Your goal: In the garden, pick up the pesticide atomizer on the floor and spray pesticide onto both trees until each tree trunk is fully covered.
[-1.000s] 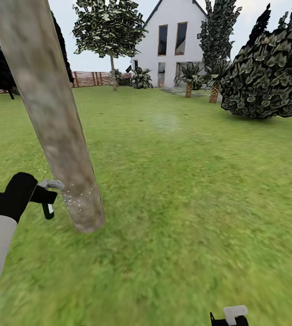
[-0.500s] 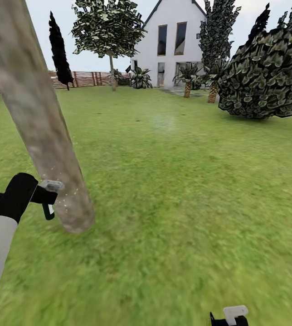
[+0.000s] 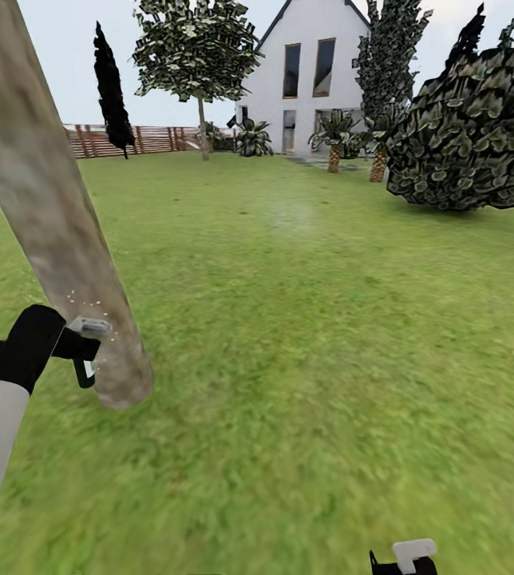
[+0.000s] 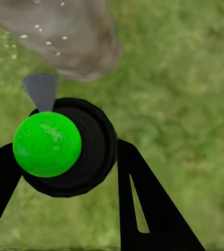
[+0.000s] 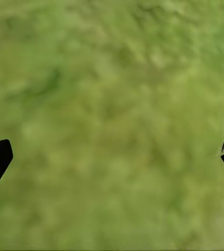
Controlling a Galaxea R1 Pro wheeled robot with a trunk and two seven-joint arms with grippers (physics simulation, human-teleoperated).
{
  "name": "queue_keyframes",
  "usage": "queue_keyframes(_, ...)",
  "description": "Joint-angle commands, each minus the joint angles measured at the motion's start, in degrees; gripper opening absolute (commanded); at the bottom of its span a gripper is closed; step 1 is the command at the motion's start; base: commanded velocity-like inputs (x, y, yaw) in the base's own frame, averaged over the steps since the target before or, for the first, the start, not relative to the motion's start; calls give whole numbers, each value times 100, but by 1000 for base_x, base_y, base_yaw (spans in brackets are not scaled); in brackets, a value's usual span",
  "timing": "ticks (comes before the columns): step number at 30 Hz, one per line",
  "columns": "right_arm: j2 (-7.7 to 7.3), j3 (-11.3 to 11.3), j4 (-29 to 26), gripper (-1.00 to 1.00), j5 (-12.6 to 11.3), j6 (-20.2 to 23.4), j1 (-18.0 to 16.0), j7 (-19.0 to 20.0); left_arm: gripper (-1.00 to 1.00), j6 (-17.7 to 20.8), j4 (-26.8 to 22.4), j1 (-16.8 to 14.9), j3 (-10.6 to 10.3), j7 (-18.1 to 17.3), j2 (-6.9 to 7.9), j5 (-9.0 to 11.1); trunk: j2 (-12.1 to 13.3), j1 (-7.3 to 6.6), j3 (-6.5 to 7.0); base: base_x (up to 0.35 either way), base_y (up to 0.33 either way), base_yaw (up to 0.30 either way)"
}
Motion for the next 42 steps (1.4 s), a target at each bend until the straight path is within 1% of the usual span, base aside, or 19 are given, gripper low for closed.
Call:
queue_keyframes(1, -1, 3, 0, 100, -1, 0, 0, 0, -100, -1, 4, 1, 6, 2, 6, 0, 0, 0, 0, 0, -271, 269)
queue_keyframes(6, 5, 7, 0, 100, -1, 0, 0, 8, -100, -1, 9, 1, 17, 1, 21, -2, 0, 0, 0, 16, -270, 276)
queue_keyframes(10, 8, 7, 0, 100, -1, 0, 0, 9, -100, 0, 27, 13, 25, 0, 18, -6, 0, 0, 0, 194, -217, 270)
queue_keyframes(20, -1, 0, 0, 100, 5, 0, 0, 9, -100, 8, 70, 19, 12, -2, 4, -9, 0, 0, 0, 234, -188, 12)
queue_keyframes(23, 5, 5, 0, 100, 0, 0, 0, 9, -100, 8, 80, 19, 10, 0, 5, -15, 0, 0, 0, 46, -260, 24)
queue_keyframes(29, 8, 7, 0, 100, -1, 0, 0, 9, -100, 8, 82, 19, 18, -1, 3, -18, 0, 0, 0, 25, -272, 235)
queue_keyframes(37, 8, 7, 0, 100, -1, 0, 0, 9, -100, 4, 81, 36, 18, -1, 3, -25, 0, 0, 0, 207, -218, 269)
queue_keyframes(42, 0, -1, -4, 100, -1, 0, 0, 9, -100, 5, 80, 45, 18, 2, 3, -27, 0, 0, 0, 236, -198, 37)
